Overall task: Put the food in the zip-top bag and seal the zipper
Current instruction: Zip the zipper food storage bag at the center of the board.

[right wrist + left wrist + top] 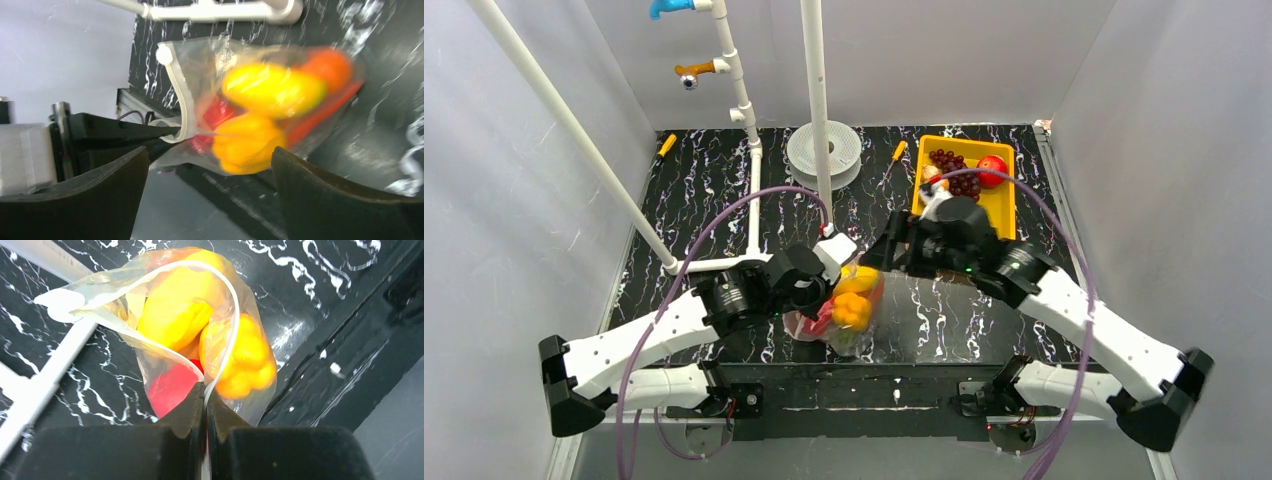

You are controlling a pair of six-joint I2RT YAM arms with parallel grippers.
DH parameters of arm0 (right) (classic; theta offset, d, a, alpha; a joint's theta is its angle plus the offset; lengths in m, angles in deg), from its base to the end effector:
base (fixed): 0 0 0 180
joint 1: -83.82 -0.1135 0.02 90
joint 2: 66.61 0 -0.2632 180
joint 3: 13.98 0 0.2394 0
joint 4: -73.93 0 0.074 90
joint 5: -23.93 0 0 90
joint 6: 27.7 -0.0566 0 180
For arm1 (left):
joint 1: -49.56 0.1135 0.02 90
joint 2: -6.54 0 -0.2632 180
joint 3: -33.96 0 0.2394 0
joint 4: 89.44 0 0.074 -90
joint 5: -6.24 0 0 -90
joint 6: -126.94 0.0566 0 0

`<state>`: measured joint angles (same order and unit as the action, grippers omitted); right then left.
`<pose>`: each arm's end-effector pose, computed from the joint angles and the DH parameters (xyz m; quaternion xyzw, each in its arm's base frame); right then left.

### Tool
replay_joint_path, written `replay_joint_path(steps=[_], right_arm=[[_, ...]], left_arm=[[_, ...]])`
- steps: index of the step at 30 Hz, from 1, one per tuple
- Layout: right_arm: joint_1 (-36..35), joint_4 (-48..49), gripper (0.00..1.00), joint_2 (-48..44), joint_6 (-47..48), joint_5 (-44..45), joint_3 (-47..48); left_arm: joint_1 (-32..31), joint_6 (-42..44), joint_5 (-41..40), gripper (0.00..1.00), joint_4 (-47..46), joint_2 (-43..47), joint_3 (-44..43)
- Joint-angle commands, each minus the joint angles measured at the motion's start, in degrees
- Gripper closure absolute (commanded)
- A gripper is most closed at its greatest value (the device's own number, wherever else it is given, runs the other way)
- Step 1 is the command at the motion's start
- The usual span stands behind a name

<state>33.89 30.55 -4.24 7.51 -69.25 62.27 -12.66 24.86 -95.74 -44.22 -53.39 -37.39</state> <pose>0.1546 0.1887 0.3398 0.0226 0.8633 0.4134 0.2886 0.1177 -0.1983 0.3167 0.3272 0.8155 -0.2095 0.4290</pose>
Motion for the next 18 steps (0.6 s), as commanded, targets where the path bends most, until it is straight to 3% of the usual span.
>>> replay_joint_path(steps=[1, 5, 9, 11, 13, 18], right_arm=[[7.48, 3.66, 0.02, -8.6, 31.98, -7.02, -1.67], [17.51, 7.81, 0.02, -9.86, 44.16, -27.6, -5.14], [25.25, 26.73, 0.02, -7.88, 44.23, -48.35, -14.47], [27.08, 44.37, 0.03, -4.93, 39.35, -58.49, -19.57], [27.17, 54.29, 0.05, 0.23, 35.11, -64.4, -20.39], [26.79, 55.87, 0.08, 11.03, 37.42, -71.76, -14.44]], left_arm=[[1.53, 16.42, 7.5, 1.0, 2.37, 5.04, 1.32], [3.18, 21.71, 17.24, 1.0, 1.56, 7.51, 1.56], [5.21, 26.06, 24.31, 1.0, 1.1, 9.76, 3.37], [5.59, 29.65, 25.36, 1.0, 0.92, 11.13, 5.11], [5.66, 31.57, 25.09, 1.0, 0.05, 12.94, 6.65], [5.8, 35.94, 27.58, 1.0, -2.14, 16.35, 8.64]])
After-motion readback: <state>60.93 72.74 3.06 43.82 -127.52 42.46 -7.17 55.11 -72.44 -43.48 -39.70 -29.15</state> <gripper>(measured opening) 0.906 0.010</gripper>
